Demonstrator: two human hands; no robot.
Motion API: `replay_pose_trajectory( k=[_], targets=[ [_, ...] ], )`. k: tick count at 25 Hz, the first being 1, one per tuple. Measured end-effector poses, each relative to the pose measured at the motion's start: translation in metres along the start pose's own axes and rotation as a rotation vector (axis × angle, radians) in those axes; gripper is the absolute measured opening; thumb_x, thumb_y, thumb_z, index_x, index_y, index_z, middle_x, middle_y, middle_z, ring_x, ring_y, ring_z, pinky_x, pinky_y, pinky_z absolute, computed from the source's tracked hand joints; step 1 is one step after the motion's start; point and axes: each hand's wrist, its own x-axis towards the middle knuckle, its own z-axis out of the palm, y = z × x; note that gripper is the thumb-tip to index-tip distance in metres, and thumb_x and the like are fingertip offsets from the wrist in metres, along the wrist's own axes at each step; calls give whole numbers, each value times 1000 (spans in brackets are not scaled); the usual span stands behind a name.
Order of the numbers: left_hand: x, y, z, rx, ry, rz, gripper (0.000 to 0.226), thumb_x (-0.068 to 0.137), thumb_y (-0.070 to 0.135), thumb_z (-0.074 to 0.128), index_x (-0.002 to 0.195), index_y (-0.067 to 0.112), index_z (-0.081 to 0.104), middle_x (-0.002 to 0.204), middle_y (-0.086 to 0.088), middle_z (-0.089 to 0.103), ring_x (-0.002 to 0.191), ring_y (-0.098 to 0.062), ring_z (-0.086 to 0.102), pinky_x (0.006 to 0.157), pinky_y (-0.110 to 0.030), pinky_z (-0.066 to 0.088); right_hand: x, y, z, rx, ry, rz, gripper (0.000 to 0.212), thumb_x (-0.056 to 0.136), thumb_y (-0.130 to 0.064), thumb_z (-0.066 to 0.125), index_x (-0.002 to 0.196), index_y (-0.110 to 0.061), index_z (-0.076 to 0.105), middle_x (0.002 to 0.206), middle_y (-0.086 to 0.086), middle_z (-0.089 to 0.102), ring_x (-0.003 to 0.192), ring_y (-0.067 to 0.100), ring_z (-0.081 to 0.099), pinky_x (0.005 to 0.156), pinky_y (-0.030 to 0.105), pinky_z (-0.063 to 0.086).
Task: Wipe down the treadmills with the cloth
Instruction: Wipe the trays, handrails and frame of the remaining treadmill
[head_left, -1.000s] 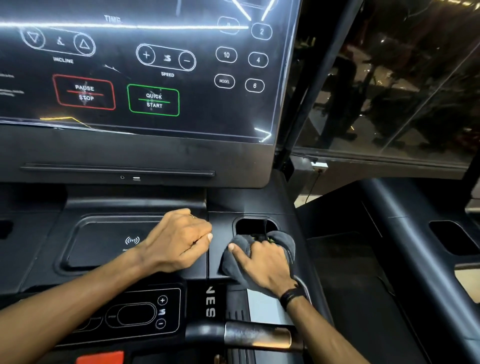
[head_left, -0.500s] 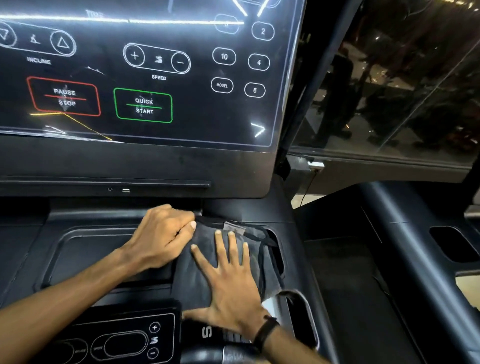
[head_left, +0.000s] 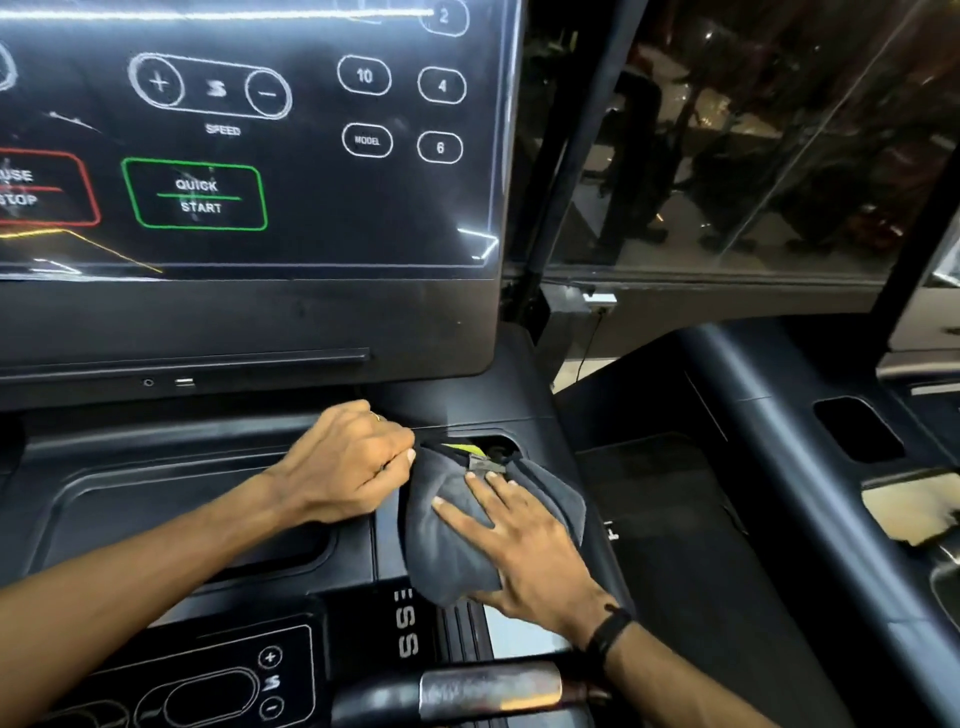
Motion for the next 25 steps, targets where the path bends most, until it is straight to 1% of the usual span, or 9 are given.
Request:
replay_pose_trajectory(
  k=[3,8,11,13,15,18,20,22,25],
  targets=[
    [2,0,6,19,-39,47,32,90,23,43,60,16,38,51,2,41,46,-21,38,57,-31,28,-22,13,-3,-16,-10,-3,116,65,-37,83,159,-38,15,165,9,24,152,35,22,121,51,25],
    [3,3,9,-14,-70,36,31,90,24,42,60,18,36,49,2,40,44,-23,39,55,-30,32,-76,40,-14,292,30,213,104,66,-6,39,155,-53,13,169,-6,-7,156,20,-10,122,43,23],
    [3,7,11,-49,-96,47,31,92,25,41,62,20,32,51,4,35,45,-22,37,57,-29,30,-88,48,-31,648,26,309,106,70,2,54,150,-60,22,168,-9,12,155,11,3,126,44,16],
    [2,7,11,-65,-101,41,33,92,26,40,62,19,31,53,7,29,45,-22,35,58,-29,28,-100,57,-61,888,2,319,92,81,-13,75,151,-53,31,164,-15,25,154,5,12,126,40,13],
    [3,7,10,-99,-116,24,34,93,27,39,61,17,33,53,7,28,45,-23,34,58,-30,30,-111,55,-89,932,-228,252,93,84,-39,80,154,-53,21,166,-18,11,153,0,-1,127,35,1],
    [3,13,7,-158,-108,13,34,93,27,39,61,17,32,54,8,26,46,-23,30,56,-31,35,-122,16,-51,393,-620,172,132,66,-64,82,150,-54,-19,164,-4,-25,151,17,-27,122,35,-16],
    [1,18,5,-177,-118,6,34,92,27,39,61,17,31,53,8,26,46,-22,30,56,-32,37,-132,-13,-10,86,-480,153,137,54,-76,77,160,-39,-2,167,12,10,155,33,3,124,45,-1],
    [-2,22,6,-189,-124,-11,35,93,28,39,60,15,34,52,7,29,46,-23,33,57,-32,36,-132,-19,5,53,-199,139,101,64,-69,65,151,-29,36,143,5,47,140,28,40,120,49,15],
    [-7,28,8,-234,-153,-45,36,94,29,39,61,14,35,51,2,33,48,-24,34,55,-36,37,-120,-25,7,31,27,157,68,63,-41,62,128,-22,58,113,-1,59,110,23,58,115,44,29]
  ],
)
